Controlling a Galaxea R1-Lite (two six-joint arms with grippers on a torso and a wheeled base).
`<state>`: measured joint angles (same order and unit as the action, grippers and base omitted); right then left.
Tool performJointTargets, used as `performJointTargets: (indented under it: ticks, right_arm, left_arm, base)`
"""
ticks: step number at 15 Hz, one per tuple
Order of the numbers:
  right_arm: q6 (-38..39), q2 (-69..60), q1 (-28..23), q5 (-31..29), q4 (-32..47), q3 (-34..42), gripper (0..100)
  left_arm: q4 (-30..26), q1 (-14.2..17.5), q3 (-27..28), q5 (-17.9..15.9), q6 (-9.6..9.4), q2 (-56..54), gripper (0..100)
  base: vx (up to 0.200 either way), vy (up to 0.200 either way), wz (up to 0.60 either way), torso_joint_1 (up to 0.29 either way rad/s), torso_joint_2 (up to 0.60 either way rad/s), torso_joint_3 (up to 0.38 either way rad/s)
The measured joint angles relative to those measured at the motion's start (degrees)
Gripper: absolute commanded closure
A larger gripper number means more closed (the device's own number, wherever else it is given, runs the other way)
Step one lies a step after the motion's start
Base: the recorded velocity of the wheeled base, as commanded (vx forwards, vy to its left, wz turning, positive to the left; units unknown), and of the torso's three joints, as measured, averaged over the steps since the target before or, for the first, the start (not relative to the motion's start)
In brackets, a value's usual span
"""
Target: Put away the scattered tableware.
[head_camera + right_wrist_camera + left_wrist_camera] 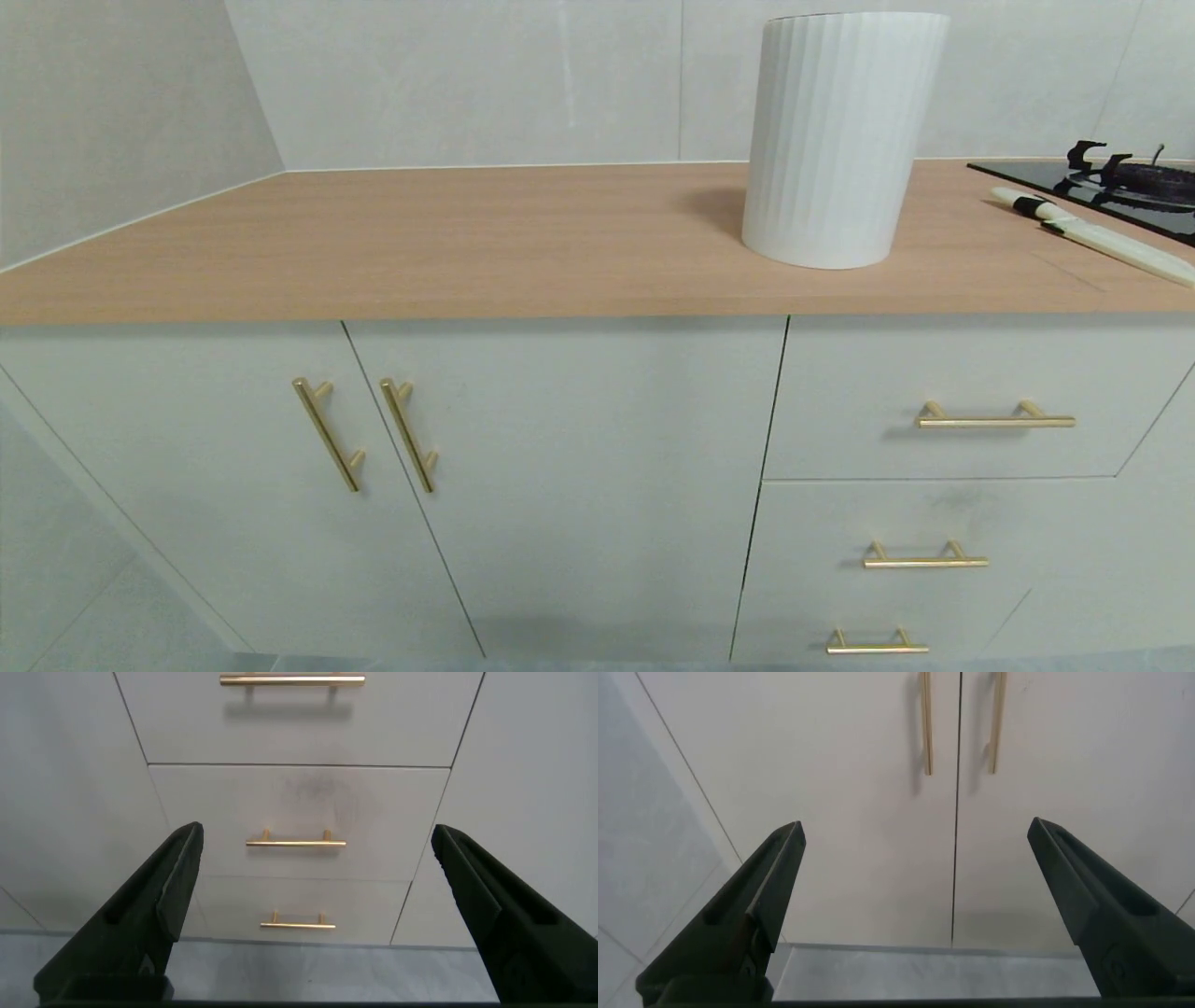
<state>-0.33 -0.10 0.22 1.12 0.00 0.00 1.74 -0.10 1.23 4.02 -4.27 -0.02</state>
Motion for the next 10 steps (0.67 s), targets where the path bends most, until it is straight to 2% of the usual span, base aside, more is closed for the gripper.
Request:
performJointTargets:
  ticks: [5,10]
  right_arm:
    - [0.01,0.02,0.05,0.0,0.0,0.0,0]
    - [0.06,0.02,-0.01,0.0,0.0,0.0,0]
  left_arm:
    - [-0.02,0.02,0.0,-0.01,-0.02,0.0,0]
    - [-0.05,-0.01,0.0,0.02,0.04,0.0,0]
  base:
    - [0.0,-0.2,0.0,-0.001,0.0,0.002]
    - [0.0,0.0,0.0,0.0,0.0,0.0]
